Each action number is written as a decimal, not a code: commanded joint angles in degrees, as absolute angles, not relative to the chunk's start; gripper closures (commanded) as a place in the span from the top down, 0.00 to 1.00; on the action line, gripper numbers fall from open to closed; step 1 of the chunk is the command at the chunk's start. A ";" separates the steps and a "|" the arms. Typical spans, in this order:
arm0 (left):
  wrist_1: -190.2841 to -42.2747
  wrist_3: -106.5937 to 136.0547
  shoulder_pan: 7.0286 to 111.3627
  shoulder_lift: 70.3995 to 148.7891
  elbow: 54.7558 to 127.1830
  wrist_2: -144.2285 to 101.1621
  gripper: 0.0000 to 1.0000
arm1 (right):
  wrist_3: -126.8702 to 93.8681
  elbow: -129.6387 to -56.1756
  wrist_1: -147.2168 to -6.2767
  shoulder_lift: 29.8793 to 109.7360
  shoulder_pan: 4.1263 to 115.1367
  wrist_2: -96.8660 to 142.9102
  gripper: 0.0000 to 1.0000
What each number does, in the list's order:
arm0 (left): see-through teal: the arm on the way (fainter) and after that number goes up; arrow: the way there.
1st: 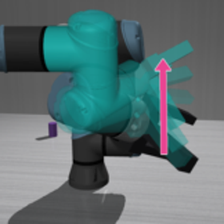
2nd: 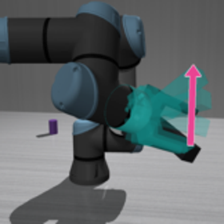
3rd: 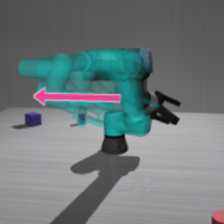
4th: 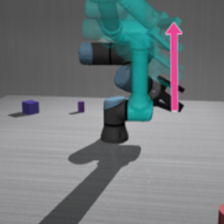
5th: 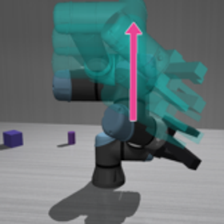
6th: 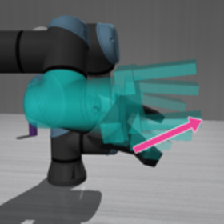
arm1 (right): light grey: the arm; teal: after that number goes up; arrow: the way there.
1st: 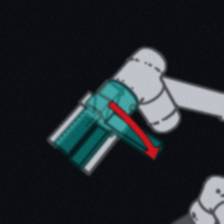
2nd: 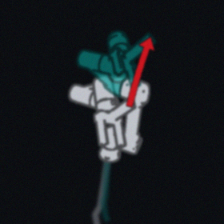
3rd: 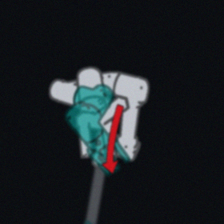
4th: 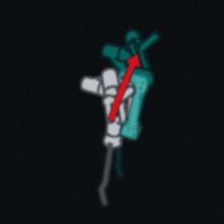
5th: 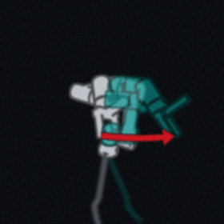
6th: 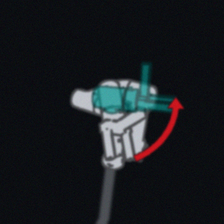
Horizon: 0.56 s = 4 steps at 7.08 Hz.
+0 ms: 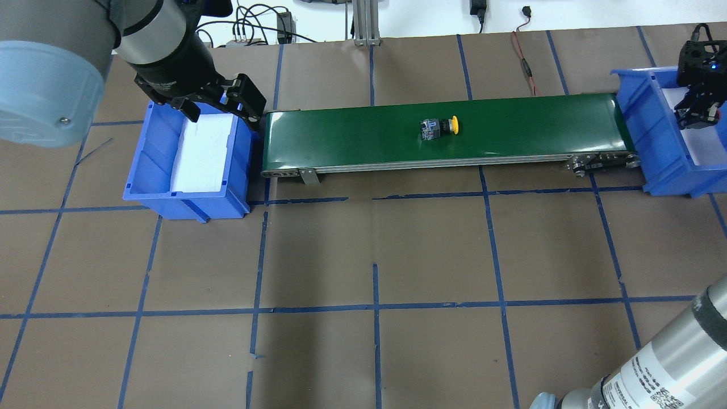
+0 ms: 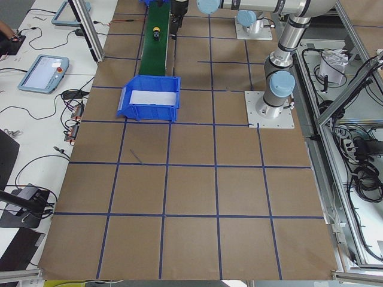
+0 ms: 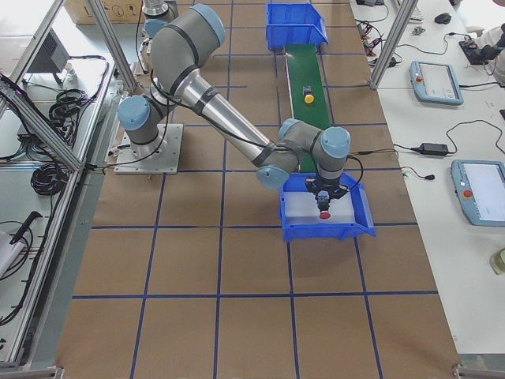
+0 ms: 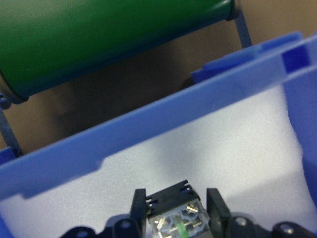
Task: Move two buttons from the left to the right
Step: 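Lower the red button into the far bin and open the right gripper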
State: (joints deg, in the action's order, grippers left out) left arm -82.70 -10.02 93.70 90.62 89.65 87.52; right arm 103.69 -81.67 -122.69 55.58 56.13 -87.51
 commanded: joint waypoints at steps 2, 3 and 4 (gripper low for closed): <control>-82.71 -10.02 93.60 90.70 89.65 87.54 1.00 | 103.19 -80.43 -122.53 55.54 56.25 -88.06 0.91; -82.71 -10.02 93.69 90.62 89.65 87.54 1.00 | 102.84 -78.68 -117.73 59.55 57.12 -88.15 0.93; -82.71 -10.02 93.69 90.62 89.65 87.54 1.00 | 100.57 -78.05 -113.16 64.64 60.09 -88.24 0.96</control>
State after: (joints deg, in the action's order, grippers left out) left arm -82.71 -10.02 93.67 90.63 89.65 87.54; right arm 102.44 -79.23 -118.26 59.34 57.55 -88.07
